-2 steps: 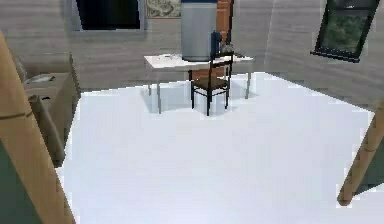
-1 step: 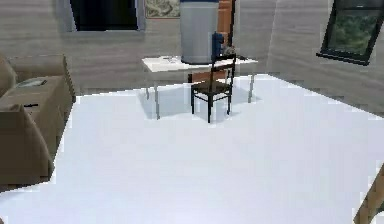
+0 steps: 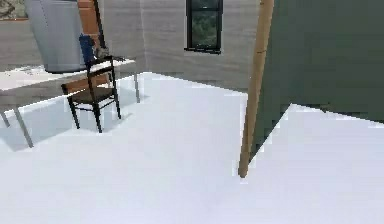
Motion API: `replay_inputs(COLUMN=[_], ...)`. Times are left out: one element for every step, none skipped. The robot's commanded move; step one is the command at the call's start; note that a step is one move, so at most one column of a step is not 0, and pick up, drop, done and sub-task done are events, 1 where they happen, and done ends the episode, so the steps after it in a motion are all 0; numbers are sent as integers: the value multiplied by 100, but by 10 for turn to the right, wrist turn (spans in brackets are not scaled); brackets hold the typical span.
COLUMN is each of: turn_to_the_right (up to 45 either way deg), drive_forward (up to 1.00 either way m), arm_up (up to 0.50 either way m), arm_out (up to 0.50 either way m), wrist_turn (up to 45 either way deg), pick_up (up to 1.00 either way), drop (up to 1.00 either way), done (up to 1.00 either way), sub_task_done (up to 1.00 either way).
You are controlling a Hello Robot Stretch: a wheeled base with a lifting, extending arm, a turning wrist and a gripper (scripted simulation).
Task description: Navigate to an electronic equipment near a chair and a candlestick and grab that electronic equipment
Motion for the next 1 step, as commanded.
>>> replay_inputs(turn_to_the_right=[0], drive_forward=[50], arm_up=[0], arm_out=[0], wrist_turn=[0], pick_up=[0], drop=[0], done=[0], sub_task_done=[0])
